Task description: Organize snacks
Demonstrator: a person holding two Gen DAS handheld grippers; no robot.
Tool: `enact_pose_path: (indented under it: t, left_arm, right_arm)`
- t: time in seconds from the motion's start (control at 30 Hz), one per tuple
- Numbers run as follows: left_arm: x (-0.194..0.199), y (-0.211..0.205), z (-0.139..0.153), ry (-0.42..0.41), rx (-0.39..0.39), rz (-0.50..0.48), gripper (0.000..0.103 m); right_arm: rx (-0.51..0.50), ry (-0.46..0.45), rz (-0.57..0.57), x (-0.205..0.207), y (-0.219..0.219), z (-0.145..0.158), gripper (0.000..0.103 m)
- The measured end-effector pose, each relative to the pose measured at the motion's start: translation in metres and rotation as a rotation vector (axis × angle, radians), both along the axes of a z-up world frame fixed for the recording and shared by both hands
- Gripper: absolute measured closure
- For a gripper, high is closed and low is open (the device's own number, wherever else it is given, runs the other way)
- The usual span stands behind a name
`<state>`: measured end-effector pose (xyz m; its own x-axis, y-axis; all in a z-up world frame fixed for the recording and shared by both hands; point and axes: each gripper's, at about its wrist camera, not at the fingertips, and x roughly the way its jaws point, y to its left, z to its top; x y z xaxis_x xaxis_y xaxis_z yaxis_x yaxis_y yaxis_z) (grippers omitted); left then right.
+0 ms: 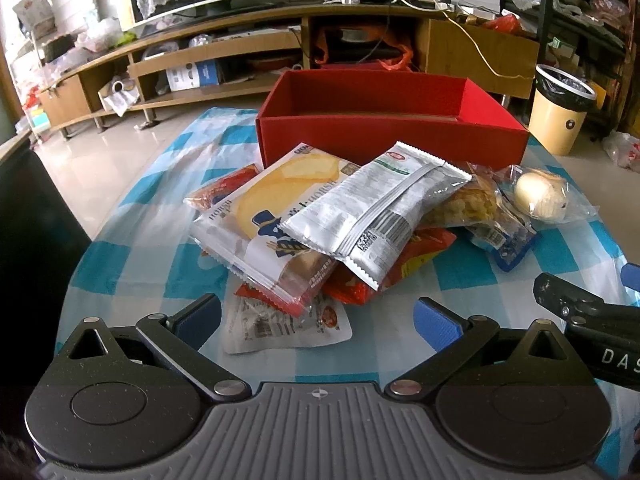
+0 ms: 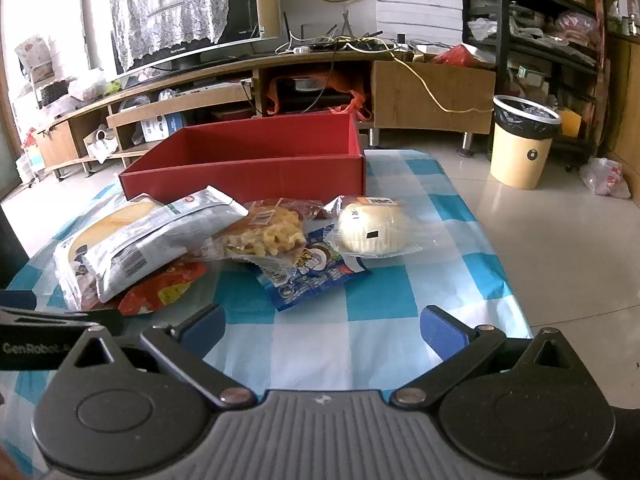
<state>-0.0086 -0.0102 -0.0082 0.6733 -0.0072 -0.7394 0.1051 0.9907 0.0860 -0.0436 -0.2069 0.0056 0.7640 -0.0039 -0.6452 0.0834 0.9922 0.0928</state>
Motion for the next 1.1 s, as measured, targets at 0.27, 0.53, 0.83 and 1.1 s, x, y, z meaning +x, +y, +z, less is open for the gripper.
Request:
enact_pose_path:
  t: [0.27,0.53,0.83,1.1]
  left_arm:
    - [-0.0004,-0.0015,-0.0024,0.005,0.003,-0.004,0.000]
    - [-0.0006,-0.0012,-0.0026,0.004,0.005,-0.005,0.000]
    - [-0.0010,-0.0021,-0.0031,0.002,0.010,-0.006,0.000]
    - [-0.0021,-0.0023,-0.0046,0.004,0.013,-0.005,0.000]
  right_arm:
    - [0.000,0.000,0.006,0.0001,0.0012,-0.0003,0.002]
    - [0.002,0.005,0.013,0.0000,0.0022,-0.0022,0.002]
    - [0.006,0.011,0.013,0.0006,0.0022,-0.0039,0.002]
    - [0.013,0.021,0.011,0.0014,0.0017,-0.0075,0.002]
